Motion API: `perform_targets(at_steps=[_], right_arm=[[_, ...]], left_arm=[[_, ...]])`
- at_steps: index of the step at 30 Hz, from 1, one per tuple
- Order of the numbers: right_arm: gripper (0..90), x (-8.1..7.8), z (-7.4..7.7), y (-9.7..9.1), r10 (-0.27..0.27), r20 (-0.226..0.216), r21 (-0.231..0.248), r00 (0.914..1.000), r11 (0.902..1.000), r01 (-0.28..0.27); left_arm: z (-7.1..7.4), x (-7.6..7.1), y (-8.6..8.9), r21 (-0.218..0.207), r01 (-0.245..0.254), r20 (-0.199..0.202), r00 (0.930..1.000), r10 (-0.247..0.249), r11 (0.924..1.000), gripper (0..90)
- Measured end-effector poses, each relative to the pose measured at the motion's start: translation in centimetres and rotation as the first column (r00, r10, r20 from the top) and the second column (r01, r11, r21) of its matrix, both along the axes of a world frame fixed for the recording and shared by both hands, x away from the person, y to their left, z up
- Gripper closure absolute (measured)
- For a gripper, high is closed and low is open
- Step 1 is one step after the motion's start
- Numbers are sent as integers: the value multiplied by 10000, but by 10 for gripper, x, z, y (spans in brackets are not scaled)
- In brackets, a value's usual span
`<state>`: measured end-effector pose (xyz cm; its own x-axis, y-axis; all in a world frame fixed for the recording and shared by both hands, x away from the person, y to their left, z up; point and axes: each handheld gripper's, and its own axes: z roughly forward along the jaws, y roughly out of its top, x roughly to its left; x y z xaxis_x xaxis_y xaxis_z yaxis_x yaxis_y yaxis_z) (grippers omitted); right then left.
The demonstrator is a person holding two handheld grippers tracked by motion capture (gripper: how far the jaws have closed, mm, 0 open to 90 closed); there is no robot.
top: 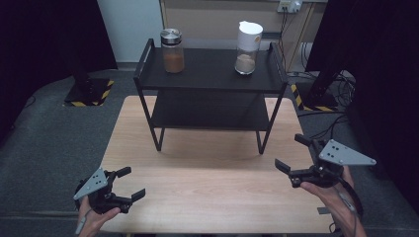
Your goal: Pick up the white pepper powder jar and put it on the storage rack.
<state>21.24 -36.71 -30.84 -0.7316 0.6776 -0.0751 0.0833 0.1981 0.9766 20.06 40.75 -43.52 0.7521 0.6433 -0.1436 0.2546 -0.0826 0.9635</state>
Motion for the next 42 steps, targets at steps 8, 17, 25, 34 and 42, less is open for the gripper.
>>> perform_targets(at_steps=[8, 17, 25, 34, 42], right_arm=[[33, -11, -31, -6, -254, -554, 121, 9981, 9996, 261], [30, -21, -63, -11, -465, -1049, 131, 9934, 9988, 481], [30, -32, -86, -7, -638, -1173, 37, 9910, 9979, 647], [31, -42, -106, 0, -537, -1150, -76, 9919, 9986, 532], [32, -45, -116, 8, -567, -1006, -107, 9933, 9984, 559]], left_arm=[[0, -1, 0, -8, -37, 61, 10000, 37, 10000, 3], [0, -3, -1, 54, -119, 133, 9998, 118, 9999, 3], [-1, -5, -1, 93, -199, 294, 9994, 196, 9998, 4], [-1, -6, -1, 78, -221, 337, 9992, 218, 9997, 5], [-1, -7, -1, 100, -293, 452, 9986, 288, 9995, 5]])
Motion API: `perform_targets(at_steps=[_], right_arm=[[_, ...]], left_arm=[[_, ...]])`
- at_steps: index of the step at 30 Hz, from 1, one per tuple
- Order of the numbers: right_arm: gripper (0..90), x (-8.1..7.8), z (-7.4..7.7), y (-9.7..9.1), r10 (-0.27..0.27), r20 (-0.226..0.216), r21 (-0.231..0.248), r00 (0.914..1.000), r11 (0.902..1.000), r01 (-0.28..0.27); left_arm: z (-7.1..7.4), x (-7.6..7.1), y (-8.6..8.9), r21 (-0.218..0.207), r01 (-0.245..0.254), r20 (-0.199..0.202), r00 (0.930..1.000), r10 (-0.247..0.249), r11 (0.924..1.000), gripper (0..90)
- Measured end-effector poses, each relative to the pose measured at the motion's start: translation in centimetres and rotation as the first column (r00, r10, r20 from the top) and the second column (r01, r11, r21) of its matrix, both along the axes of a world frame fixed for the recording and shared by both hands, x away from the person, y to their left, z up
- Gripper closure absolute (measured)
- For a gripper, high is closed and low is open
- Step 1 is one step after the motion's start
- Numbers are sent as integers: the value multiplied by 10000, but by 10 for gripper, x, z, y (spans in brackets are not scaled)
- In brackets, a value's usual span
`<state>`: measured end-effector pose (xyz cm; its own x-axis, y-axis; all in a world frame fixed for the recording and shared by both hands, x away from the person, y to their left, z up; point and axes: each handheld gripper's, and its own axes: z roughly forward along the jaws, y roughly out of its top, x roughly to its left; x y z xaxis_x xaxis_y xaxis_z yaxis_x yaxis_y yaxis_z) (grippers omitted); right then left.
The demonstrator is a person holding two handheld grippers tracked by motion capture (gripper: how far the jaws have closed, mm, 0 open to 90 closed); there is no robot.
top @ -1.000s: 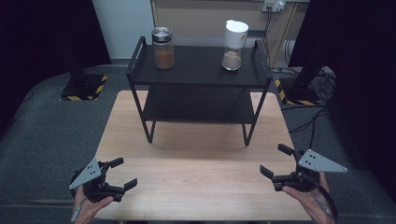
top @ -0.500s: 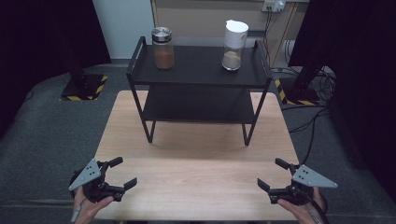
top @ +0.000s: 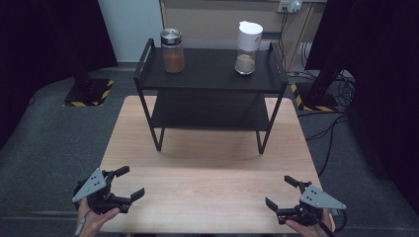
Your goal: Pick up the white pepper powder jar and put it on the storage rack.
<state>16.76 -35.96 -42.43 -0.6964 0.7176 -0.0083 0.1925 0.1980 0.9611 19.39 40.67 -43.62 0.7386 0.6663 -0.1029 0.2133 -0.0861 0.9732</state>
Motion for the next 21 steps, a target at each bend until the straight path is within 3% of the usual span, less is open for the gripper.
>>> perform_targets(at_steps=[11, 21], right_arm=[[32, 2, -7, -3, -550, 255, 257, 9982, 9982, 543], [32, 0, -10, -12, -1370, 220, 635, 9903, 9888, 1353]], left_arm=[[-1, -4, 2, -67, -602, 259, 9978, 603, 9982, 5], [-3, -6, 8, -219, -1074, 334, 9936, 1081, 9940, 5]])
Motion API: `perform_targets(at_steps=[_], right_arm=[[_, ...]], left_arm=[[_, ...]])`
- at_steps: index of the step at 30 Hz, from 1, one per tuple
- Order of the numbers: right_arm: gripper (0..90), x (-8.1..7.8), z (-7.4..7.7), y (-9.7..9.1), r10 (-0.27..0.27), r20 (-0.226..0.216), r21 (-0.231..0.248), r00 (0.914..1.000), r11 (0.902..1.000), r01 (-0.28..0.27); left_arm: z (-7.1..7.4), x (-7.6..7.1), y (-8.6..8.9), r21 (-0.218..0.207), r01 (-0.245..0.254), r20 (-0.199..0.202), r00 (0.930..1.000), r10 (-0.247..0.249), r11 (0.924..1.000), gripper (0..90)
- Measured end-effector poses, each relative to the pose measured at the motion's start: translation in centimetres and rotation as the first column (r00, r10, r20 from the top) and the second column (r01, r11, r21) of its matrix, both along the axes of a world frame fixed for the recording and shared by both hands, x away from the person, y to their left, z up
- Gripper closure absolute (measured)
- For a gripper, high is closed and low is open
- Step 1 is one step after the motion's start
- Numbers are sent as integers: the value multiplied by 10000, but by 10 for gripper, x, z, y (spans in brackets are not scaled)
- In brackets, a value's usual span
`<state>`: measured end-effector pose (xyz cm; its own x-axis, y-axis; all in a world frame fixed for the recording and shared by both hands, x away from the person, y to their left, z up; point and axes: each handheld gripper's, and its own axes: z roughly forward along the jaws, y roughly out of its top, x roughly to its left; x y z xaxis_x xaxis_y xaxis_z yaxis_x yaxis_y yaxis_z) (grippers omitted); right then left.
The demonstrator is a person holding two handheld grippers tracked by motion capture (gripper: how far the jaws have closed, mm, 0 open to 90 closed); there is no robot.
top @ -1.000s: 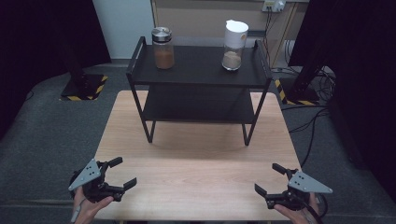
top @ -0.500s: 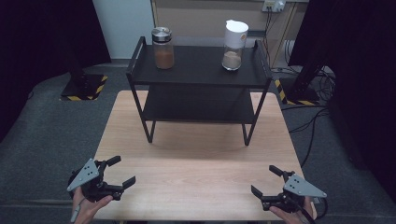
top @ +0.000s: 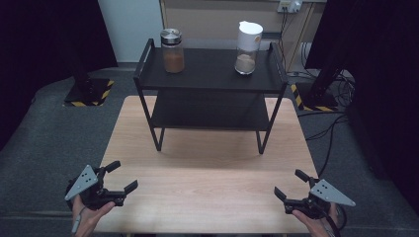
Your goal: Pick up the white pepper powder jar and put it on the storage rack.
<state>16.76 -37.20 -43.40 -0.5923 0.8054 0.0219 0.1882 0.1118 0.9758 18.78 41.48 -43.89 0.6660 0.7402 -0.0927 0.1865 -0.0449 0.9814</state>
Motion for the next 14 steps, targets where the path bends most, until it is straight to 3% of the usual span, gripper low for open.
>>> perform_targets(at_steps=[10, 14], right_arm=[[31, 0, 0, -1, -76, -28, 24, 10000, 10000, 76], [33, 5, 7, 3, -17, -67, -20, 10000, 10000, 17]], left_arm=[[1, 0, -2, -158, 129, 69, 9999, -128, 9998, 6], [17, 4, -12, -251, 2, 56, 10000, 0, 9997, 8]])
